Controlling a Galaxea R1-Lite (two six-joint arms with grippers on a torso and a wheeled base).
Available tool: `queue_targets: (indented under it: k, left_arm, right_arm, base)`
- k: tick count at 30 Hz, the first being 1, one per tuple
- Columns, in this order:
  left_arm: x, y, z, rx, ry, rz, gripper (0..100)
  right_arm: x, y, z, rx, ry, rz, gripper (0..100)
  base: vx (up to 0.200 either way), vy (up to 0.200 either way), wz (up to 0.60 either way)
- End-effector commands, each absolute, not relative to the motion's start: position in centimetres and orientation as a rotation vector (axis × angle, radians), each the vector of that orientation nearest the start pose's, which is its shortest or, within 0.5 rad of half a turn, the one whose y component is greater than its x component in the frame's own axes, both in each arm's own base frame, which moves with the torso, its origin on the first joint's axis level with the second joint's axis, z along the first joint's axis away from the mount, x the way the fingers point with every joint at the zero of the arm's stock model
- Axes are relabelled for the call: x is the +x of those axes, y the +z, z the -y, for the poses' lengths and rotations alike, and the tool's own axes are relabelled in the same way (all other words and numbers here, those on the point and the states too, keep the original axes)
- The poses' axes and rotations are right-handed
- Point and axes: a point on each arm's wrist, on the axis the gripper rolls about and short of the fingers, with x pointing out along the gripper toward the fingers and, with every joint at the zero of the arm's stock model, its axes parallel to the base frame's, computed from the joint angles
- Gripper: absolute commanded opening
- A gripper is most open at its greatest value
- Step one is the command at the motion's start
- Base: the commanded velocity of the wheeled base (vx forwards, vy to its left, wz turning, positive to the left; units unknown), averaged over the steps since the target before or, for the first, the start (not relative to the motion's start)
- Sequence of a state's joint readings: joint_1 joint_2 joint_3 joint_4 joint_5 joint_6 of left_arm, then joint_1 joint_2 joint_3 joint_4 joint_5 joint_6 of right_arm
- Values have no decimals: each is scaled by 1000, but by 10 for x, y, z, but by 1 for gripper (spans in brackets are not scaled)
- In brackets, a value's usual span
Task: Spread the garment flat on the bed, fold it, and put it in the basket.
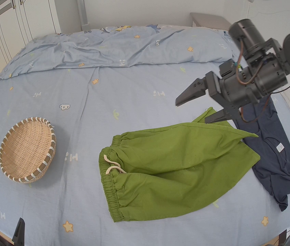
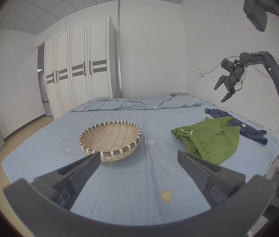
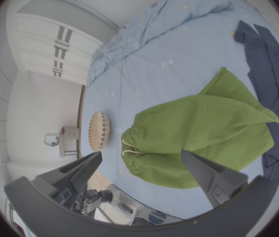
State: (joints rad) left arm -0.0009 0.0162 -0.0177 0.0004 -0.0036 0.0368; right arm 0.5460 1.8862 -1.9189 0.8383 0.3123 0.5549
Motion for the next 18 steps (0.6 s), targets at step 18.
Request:
queue_targets:
  k: [18]
  left_arm:
    - [102, 136, 36, -491, -768, -901, 100]
  right_arm:
    - [209, 250, -88, 416, 603, -736, 100]
  base:
    - [0, 0, 0]
